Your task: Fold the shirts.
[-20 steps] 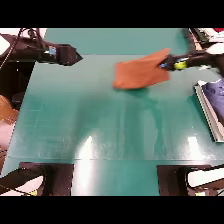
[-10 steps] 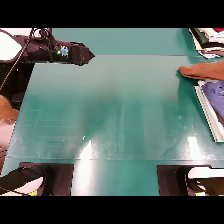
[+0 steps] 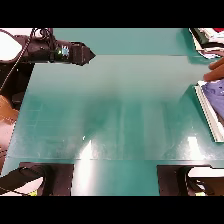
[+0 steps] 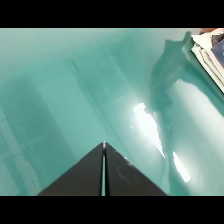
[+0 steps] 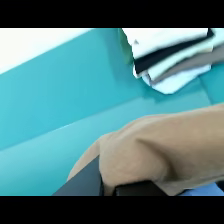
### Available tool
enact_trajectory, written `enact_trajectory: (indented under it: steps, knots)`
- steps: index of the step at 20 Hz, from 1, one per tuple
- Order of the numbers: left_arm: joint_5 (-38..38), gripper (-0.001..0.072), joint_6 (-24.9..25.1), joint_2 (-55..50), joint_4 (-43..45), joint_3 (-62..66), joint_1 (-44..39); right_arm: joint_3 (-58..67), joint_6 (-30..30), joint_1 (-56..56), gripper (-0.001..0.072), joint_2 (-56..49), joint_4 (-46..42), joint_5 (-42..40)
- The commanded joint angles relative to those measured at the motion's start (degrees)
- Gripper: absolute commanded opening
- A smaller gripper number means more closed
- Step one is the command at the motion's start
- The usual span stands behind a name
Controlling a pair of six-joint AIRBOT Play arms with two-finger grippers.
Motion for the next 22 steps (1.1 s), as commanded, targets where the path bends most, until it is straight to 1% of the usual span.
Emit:
enact_trajectory:
  steps: [1, 6, 11, 13, 16, 17, 18, 19, 20, 22]
  knots:
    - [-0.2, 0.0022, 0.2, 0.0, 0.1, 0.0, 0.0, 0.7, 1.6, -2.6, 0.0012, 2.9, -0.7, 4.5]
    - [-0.6, 0.0022, 0.2, 0.0, 0.1, 0.0, 0.0, -15.6, 1.6, -9.5, 0.0013, 13.0, -4.8, 7.1]
    - [-0.8, 0.0022, 0.2, 0.0, 0.1, 0.0, 0.0, -35.1, 1.9, -17.9, 0.0015, 24.0, -16.5, 8.3]
    - [-1.5, 0.0022, 0.2, 0.0, 0.2, 0.0, 0.0, -41.4, 2.1, -21.3, 0.0019, 26.8, -18.8, 8.3]
    - [-2.5, 0.0022, 0.2, 0.0, 0.2, 0.0, 0.0, -46.8, 2.1, -24.7, 0.0150, 28.4, -20.5, 8.0]
    - [-2.8, 0.0022, 0.2, 0.0, 0.2, 0.0, 0.0, -47.5, 2.1, -25.1, 0.0250, 28.3, -21.5, 8.2]
    - [-3.0, 0.0022, 0.2, 0.0, 0.2, 0.0, 0.0, -47.6, 2.1, -25.5, 0.0375, 28.2, -22.5, 8.4]
    - [-3.0, 0.0022, 0.2, 0.0, 0.2, 0.0, 0.0, -47.3, 2.0, -25.8, 0.0465, 28.2, -23.3, 8.3]
    - [-3.1, 0.0022, 0.2, 0.0, 0.2, 0.0, 0.0, -46.4, 2.1, -26.2, 0.0525, 28.2, -23.1, 8.4]
    - [-3.3, 0.0022, 0.2, 0.0, 0.2, 0.0, 0.0, -43.2, 2.1, -26.0, 0.0528, 28.2, -20.9, 8.0]
